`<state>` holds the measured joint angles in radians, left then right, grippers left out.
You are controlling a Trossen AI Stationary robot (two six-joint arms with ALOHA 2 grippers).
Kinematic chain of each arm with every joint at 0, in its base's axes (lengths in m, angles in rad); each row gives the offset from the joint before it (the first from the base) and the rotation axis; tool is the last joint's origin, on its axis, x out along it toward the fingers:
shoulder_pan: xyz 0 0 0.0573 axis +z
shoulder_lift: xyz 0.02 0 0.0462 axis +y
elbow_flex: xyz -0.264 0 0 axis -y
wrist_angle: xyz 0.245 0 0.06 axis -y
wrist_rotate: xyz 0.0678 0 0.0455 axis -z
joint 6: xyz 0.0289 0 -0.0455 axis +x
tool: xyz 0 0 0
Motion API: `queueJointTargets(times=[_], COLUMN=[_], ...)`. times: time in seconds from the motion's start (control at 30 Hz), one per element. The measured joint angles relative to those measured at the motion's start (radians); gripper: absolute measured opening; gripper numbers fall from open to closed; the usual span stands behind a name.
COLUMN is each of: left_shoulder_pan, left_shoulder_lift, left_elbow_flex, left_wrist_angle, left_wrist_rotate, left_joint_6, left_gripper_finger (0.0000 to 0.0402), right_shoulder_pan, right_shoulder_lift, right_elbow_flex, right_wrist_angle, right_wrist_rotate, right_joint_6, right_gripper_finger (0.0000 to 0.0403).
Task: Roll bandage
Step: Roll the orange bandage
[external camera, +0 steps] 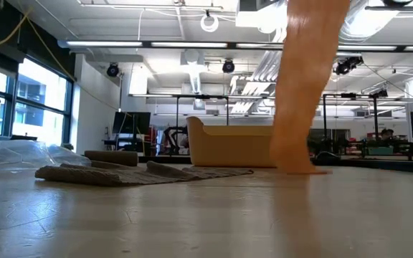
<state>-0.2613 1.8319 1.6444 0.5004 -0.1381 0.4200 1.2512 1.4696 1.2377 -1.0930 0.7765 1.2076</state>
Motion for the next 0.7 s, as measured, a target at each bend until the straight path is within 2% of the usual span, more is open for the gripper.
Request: queueJointTargets(times=[0.2, 0.37, 0.53, 0.7], left_shoulder_pan=[-0.160, -0.218, -0.177, -0.049], left_shoulder_lift=[-0.001, -0.001, -0.004, 0.010], left_elbow_flex=[0.106, 0.187, 0.225, 0.179], left_wrist_angle=[0.001, -0.014, -0.145, -0.224], left_wrist_rotate=[-0.005, -0.004, -0.100, -0.119], left_joint_6=[-0.028, -0.036, 0.031, -0.037], left_gripper_finger=[0.0003, 0.0003, 0.0003, 0.0003], right_shoulder_pan=[0.002, 0.002, 0.002, 0.002], right_shoulder_lift=[-0.001, -0.002, -0.002, -0.002], right_elbow_flex=[0.000, 0.031, 0.091, 0.104], right_wrist_angle=[0.038, 0.017, 0.019, 0.022], right_wrist_rotate=[0.001, 0.069, 0.112, 0.114], right_joint_6=[-0.030, -0.068, -0.115, -0.153], right_gripper_finger=[0.0037, 0.0037, 0.0037, 0.0037])
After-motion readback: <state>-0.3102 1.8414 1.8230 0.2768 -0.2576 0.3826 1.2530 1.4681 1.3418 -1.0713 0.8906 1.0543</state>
